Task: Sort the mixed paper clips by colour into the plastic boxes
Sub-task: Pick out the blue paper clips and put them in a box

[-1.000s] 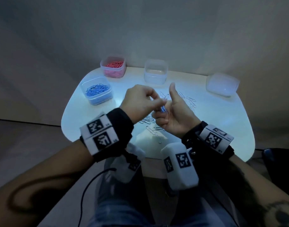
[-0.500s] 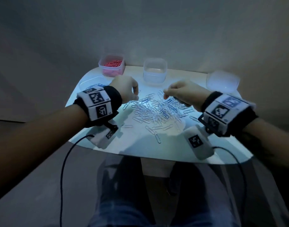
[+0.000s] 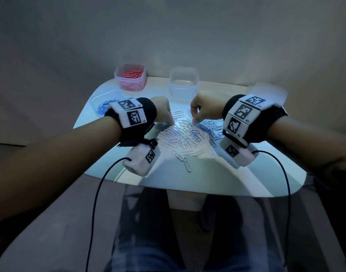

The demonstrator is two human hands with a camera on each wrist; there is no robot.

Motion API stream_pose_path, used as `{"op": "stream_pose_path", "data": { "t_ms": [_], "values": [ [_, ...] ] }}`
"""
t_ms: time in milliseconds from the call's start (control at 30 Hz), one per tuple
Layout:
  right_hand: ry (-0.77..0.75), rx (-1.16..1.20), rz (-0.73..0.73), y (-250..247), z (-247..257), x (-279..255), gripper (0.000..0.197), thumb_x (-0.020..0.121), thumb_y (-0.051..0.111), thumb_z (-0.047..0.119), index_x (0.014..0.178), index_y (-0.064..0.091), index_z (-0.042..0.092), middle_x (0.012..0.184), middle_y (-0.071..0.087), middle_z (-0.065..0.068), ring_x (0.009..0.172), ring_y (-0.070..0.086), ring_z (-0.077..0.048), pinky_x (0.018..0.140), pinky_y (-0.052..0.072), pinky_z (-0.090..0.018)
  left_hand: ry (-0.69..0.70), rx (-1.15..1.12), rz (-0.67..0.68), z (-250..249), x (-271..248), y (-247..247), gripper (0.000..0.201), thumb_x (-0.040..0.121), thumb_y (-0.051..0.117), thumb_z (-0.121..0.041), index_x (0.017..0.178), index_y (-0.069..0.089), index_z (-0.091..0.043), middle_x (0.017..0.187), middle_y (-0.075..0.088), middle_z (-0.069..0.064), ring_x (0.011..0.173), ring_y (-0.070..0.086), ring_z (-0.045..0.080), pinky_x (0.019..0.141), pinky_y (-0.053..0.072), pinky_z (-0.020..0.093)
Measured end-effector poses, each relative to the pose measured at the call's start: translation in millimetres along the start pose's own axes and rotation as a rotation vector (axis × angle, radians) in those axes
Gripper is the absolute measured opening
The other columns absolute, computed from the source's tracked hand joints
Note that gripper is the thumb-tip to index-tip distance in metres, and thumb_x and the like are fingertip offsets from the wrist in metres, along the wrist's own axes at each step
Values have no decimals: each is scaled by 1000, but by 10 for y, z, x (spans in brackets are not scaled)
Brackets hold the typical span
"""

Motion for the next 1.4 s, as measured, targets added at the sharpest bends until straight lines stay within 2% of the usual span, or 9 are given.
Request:
{"op": "stream_pose_path", "data": {
  "t_ms": [167,400,700,1000,1033,1067,1100,1167,1400],
  "values": [
    [48,4,35,160,-125,-66,31,81,69,28,100,65,4,88,61,-5,83,49,-18,58,34,-24,-15,-332,39,127,-59,-50,23,92,48,-16,71,50,-7,55,34,2,43,26,14,39,21,17],
    [61,82,33,53,-357,-76,28,80,70,16,107,63,9,64,40,8,57,36,-5,53,28,-18,-51,-1128,43,219,-234,-104,24,88,34,-7,66,35,-14,60,51,1,30,19,2,28,13,11],
    [93,205,140,143,-470,-13,19,78,71,12,67,56,14,59,50,5,50,41,-4,45,34,-15,23,-1118,297,-62,-237,108,27,95,35,-1,101,57,-16,60,50,-7,32,22,0,32,15,10],
    [241,979,129,251,-771,-279,31,94,49,13,66,34,17,47,29,5,35,22,-4,32,14,-14,107,-448,112,-341,-82,167,42,90,51,-46,65,57,-13,66,28,-8,48,26,19,43,25,23],
    [283,1142,118,274,-798,-329,30,95,42,13,67,30,18,46,29,6,32,21,-3,30,14,-13,144,-362,117,-403,-86,151,42,88,54,-48,71,64,-11,71,28,-13,51,31,26,49,33,28],
    [321,1313,123,310,-808,-387,29,95,37,14,68,27,18,44,29,6,31,21,-2,29,13,-12,184,-264,107,-468,-90,122,38,87,57,-45,79,69,-10,107,42,4,85,50,38,57,39,30],
    [340,1459,144,349,-786,-443,29,95,33,15,66,26,18,43,30,7,30,22,-2,29,12,-11,233,-159,82,-536,-98,78,32,86,61,-40,86,70,-10,65,52,5,66,31,0,60,40,26],
    [325,1595,198,418,-709,-543,33,96,32,16,64,27,18,43,30,8,29,23,0,30,11,-10,341,66,34,-695,-113,17,21,82,69,-28,94,72,-11,57,44,-9,53,39,7,52,30,17],
    [253,620,15,306,-846,-582,17,82,68,19,78,52,14,60,39,3,48,33,-7,44,24,-19,454,397,-17,-873,-67,110,17,77,74,-25,93,73,-21,57,38,-15,52,33,1,64,35,23]
  ]
}}
Point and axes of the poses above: each hand's wrist, its own x-axis towards the middle knuckle, its own y-axis out of the palm, z = x × y, the point moved 10 cm from there along x, towards the middle knuckle
